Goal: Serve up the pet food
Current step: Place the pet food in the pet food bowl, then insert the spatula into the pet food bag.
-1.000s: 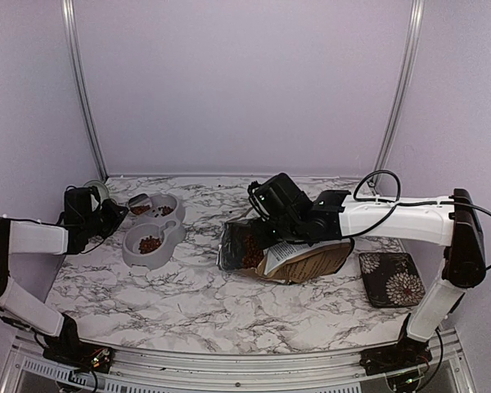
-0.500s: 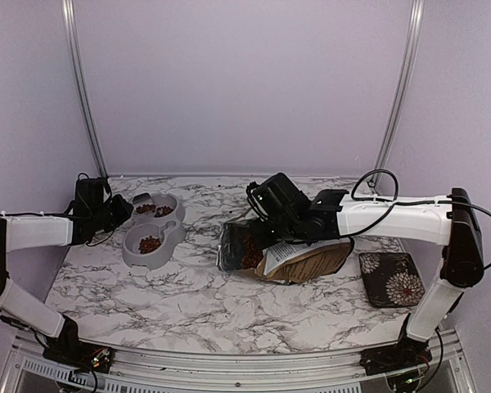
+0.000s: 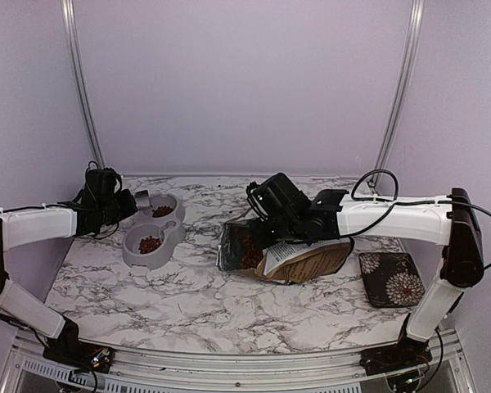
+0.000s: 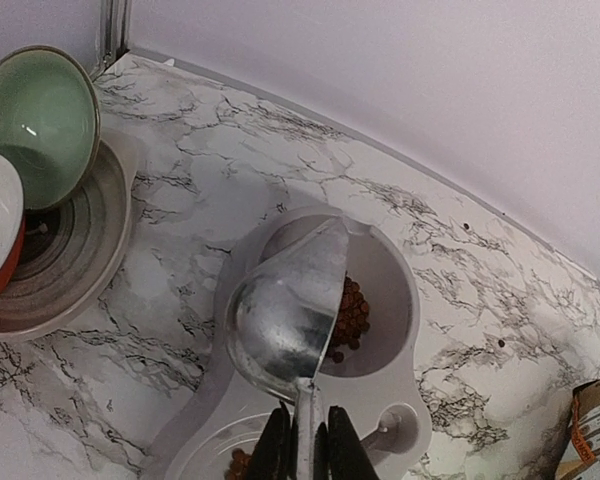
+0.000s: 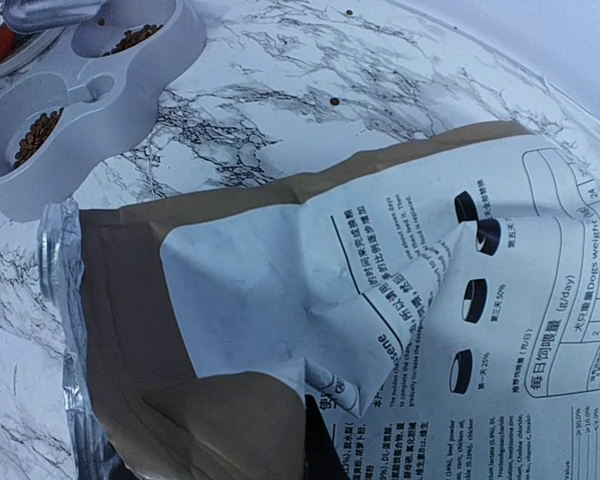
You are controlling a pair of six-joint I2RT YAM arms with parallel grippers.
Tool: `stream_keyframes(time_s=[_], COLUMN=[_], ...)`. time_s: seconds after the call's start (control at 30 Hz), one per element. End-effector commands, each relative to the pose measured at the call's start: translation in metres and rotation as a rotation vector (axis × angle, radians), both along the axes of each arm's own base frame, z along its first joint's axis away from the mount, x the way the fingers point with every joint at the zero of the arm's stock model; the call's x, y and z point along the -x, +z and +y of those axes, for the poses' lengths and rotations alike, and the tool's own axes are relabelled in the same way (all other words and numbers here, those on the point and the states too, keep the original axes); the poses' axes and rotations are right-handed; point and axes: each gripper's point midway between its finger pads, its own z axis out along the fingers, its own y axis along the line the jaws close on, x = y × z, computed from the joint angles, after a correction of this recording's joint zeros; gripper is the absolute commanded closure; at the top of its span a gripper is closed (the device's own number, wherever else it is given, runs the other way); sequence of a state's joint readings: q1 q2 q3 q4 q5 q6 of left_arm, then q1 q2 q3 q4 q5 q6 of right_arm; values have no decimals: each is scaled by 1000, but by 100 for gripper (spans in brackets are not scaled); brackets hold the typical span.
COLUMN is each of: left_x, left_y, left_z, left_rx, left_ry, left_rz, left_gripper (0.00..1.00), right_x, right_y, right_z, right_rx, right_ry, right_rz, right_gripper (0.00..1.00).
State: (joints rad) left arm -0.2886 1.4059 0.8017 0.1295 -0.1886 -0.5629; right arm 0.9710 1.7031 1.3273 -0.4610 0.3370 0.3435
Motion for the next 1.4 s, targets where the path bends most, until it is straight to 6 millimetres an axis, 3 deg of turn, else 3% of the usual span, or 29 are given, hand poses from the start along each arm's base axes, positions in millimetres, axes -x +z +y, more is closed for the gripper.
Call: stream_keyframes(time_s=[0.0,0.17,0.3,0.47,0.8,0.9,1.07,1.37], left_x=[0,3,11,30,109,132,170,223], left_y=[7,10,26,47,73,94,95,101], left_z=[2,4,2,-21,-69,-80,-106,-146], left_rx=[-78,-123,-156,-113,47,123,203,257], left_ry=[3,8,17,-94,-403,-501,-709,-1007], left_rz=[8,36,23,-4,-69,-125,-138,-188], left_gripper=[100,100,100,100,100,100,100,100], right_x=[-17,-16,-15,-15,-14,-12,-10,-6], right_y=[22,23,23,25,24,21,19,17], right_z=[-12,-14,-14,-13,-11,-8,-5,-4], right_rx=[-25,-33,-35,-40,-41,-41,-42,-32], right_ry=[-62,-64,-64,-62,-44,-32,-20,-19], right_rz=[-58,-59,-55,-58,-51,-41,-35,-27], right_gripper=[100,100,100,100,100,100,100,100])
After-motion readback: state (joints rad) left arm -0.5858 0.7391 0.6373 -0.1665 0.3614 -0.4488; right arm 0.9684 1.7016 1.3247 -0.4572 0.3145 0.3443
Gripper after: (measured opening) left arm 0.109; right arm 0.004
